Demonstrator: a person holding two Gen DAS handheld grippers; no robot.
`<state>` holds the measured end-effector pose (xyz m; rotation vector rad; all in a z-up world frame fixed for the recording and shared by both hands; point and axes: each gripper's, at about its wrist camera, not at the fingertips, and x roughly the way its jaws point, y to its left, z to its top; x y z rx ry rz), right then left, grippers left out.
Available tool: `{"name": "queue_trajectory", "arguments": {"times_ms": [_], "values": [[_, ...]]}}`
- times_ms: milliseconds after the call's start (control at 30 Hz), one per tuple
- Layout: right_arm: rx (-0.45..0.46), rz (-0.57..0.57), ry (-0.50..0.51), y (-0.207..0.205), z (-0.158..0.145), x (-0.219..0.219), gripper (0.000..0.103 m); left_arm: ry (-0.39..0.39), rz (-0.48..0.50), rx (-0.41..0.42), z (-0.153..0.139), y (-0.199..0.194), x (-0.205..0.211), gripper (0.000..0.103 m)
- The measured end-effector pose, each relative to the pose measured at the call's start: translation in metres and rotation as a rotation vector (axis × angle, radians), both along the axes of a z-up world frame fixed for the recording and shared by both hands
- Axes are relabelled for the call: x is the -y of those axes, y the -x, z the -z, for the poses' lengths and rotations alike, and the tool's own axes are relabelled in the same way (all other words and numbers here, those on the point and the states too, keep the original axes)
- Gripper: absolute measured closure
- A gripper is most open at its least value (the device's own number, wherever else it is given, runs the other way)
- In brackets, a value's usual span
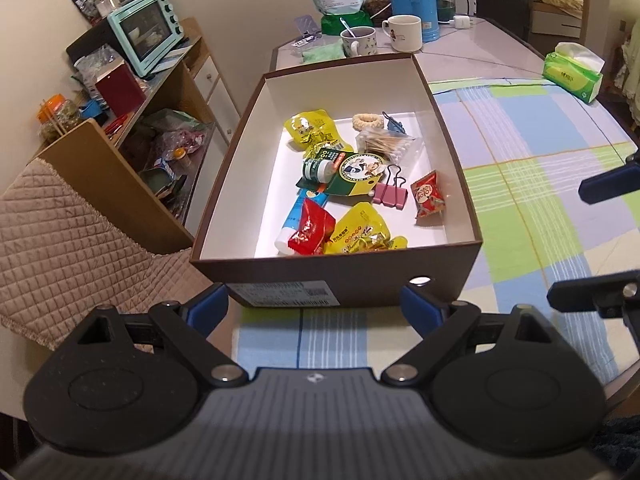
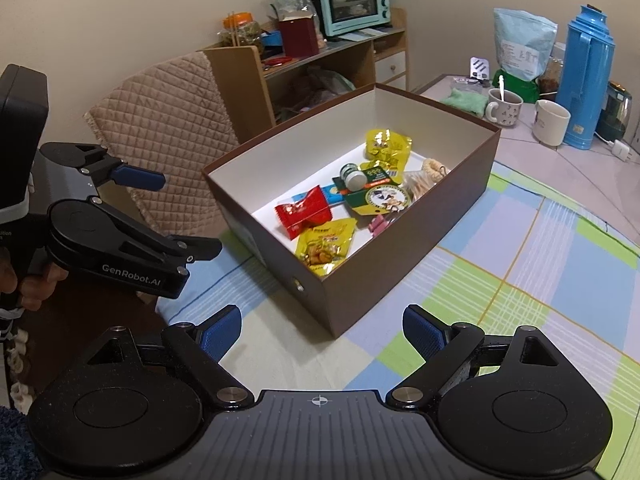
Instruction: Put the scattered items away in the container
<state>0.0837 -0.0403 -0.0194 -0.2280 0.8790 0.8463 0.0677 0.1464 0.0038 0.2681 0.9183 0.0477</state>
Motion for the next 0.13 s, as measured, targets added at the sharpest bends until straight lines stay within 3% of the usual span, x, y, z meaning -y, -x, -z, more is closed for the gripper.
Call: {"name": "queue_trajectory", "arguments": {"times_ms": [133], "values": [[0.002, -0.025, -0.007, 0.005, -0.0002, 0.0022, 0.013, -0.017, -0.031, 0.02, -0.0026, 0.0106, 0.0026, 0.011]]}}
